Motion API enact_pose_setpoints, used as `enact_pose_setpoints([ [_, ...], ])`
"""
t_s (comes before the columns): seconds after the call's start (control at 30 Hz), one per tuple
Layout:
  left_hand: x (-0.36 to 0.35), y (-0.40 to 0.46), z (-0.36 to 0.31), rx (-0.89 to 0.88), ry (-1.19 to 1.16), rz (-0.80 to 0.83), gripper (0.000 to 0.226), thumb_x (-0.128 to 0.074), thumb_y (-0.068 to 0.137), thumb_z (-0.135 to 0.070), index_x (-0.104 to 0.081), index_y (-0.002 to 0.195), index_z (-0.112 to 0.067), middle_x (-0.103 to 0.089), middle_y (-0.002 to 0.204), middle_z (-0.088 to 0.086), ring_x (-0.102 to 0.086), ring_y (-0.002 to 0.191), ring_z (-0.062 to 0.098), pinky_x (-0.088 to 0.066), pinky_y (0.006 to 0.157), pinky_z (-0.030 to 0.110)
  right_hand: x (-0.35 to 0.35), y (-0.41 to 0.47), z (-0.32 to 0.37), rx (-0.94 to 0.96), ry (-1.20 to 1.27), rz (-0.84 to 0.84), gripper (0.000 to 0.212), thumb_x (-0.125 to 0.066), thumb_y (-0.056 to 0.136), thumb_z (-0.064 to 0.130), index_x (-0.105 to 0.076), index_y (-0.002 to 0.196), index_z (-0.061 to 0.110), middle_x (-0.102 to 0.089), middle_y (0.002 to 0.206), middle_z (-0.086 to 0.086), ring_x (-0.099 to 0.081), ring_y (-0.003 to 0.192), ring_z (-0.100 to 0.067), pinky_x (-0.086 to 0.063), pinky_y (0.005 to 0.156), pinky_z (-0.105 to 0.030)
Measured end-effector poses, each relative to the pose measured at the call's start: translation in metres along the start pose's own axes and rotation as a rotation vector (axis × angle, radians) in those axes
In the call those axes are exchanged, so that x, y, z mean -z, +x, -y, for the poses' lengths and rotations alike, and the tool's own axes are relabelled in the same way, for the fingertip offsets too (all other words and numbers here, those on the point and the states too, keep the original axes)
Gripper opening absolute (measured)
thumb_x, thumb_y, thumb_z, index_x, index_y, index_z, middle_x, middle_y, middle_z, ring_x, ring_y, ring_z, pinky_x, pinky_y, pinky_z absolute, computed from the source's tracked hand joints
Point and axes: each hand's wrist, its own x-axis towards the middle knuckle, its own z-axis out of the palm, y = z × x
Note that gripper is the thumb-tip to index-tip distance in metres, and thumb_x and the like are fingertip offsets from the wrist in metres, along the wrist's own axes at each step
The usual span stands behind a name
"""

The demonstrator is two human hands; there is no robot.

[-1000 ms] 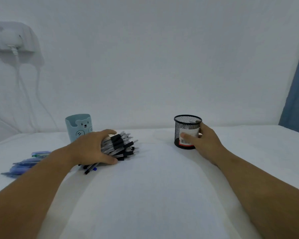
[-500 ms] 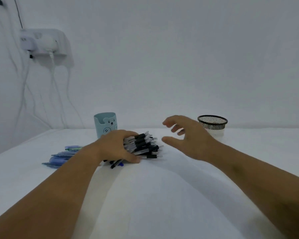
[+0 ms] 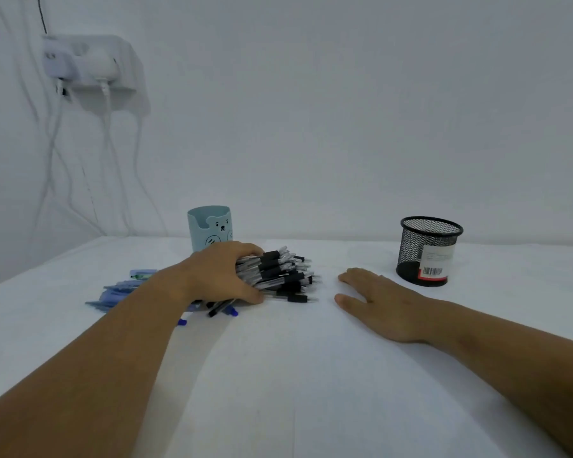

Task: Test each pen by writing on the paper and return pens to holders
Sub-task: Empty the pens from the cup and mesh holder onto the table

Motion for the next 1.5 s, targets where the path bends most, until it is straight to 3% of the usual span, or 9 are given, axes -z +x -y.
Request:
enact_pose_setpoints([
  [0.37,0.000,-0.008,-0.012,-0.062,-0.169,0.062,0.067,-0.099,0.054,-0.043,-0.069,0.115,-0.044,-0.065,0.109,-0.012,-0.071,0.094,0.016,-0.062,0.064,0.038,0.002,0.014,0.011,0.128,0.300,-0.084,0.091,-0.049,0.079,0.084,-0.012,0.154,0.047,-0.022,0.161,0.023,-0.023,0.147,-0.006,-0.026,0.119,-0.035],
  [0.47,0.003,-0.004,-0.011,-0.100,0.014,0.062,0.085,-0.091,0.043,-0.069,-0.065,0.120,-0.046,-0.062,0.113,-0.018,-0.064,0.103,0.007,-0.058,0.083,0.045,0.004,0.030,0.036,0.238,0.463,-0.058,0.098,-0.057,0.076,0.079,-0.012,0.156,0.044,-0.020,0.161,0.022,-0.022,0.141,0.003,-0.023,0.111,-0.025],
  [0.6,0.005,-0.010,-0.009,-0.004,0.396,0.083,0.143,-0.055,0.024,-0.103,-0.026,0.153,-0.048,-0.039,0.141,-0.029,-0.025,0.136,0.006,-0.016,0.115,0.048,-0.009,0.045,0.055,0.383,0.486,-0.164,0.066,-0.061,0.090,0.061,-0.038,0.149,0.039,-0.041,0.147,0.021,-0.040,0.132,0.005,-0.033,0.109,-0.023],
  [0.77,0.016,-0.020,-0.008,0.104,0.413,0.185,0.137,-0.077,0.045,-0.085,-0.005,0.156,-0.050,-0.009,0.162,-0.020,0.002,0.150,0.008,0.003,0.122,0.053,-0.019,0.048,0.049,0.507,0.369,-0.395,0.017,-0.074,0.089,0.033,-0.075,0.105,0.028,-0.060,0.124,0.013,-0.053,0.117,0.005,-0.038,0.097,-0.010],
  [0.9,0.013,-0.023,-0.009,0.068,0.342,0.185,0.126,-0.082,0.050,-0.078,-0.015,0.153,-0.052,-0.027,0.147,-0.025,-0.013,0.142,0.007,-0.005,0.120,0.044,-0.019,0.043,0.042,0.439,0.423,-0.304,0.045,-0.067,0.092,0.045,-0.054,0.133,0.035,-0.046,0.133,0.025,-0.042,0.124,0.011,-0.031,0.101,-0.007],
  [1.03,0.006,-0.017,-0.003,0.033,0.381,0.147,0.137,-0.066,0.035,-0.094,-0.011,0.153,-0.053,-0.027,0.148,-0.023,-0.015,0.142,0.010,-0.008,0.120,0.050,-0.023,0.045,0.046,0.379,0.323,-0.132,0.084,-0.055,0.083,0.075,-0.023,0.152,0.039,-0.035,0.147,0.021,-0.039,0.134,0.001,-0.038,0.112,-0.032],
  [1.2,0.007,-0.020,-0.009,0.051,0.384,0.144,0.140,-0.079,0.043,-0.083,-0.007,0.157,-0.046,-0.022,0.155,-0.021,-0.008,0.146,0.011,-0.007,0.121,0.048,-0.025,0.044,0.058,0.423,0.385,-0.091,0.068,-0.053,0.092,0.064,-0.025,0.150,0.044,-0.039,0.144,0.023,-0.041,0.132,0.002,-0.039,0.112,-0.036],
  [1.37,0.007,-0.023,-0.009,0.105,0.398,0.166,0.136,-0.079,0.050,-0.078,-0.002,0.157,-0.045,-0.015,0.161,-0.018,-0.003,0.149,0.011,-0.004,0.120,0.046,-0.023,0.048,0.052,0.310,0.563,-0.082,0.085,-0.044,0.085,0.080,-0.010,0.154,0.045,-0.028,0.158,0.019,-0.040,0.139,-0.006,-0.034,0.117,-0.038],
  [1.5,0.005,-0.020,-0.010,0.082,0.402,0.115,0.138,-0.076,0.046,-0.084,-0.002,0.156,-0.048,-0.017,0.159,-0.020,-0.002,0.149,0.009,0.004,0.120,0.046,-0.024,0.051,0.057,0.342,0.416,-0.056,0.076,-0.046,0.098,0.058,-0.005,0.158,0.034,-0.025,0.160,0.015,-0.032,0.141,-0.004,-0.028,0.119,-0.033],
])
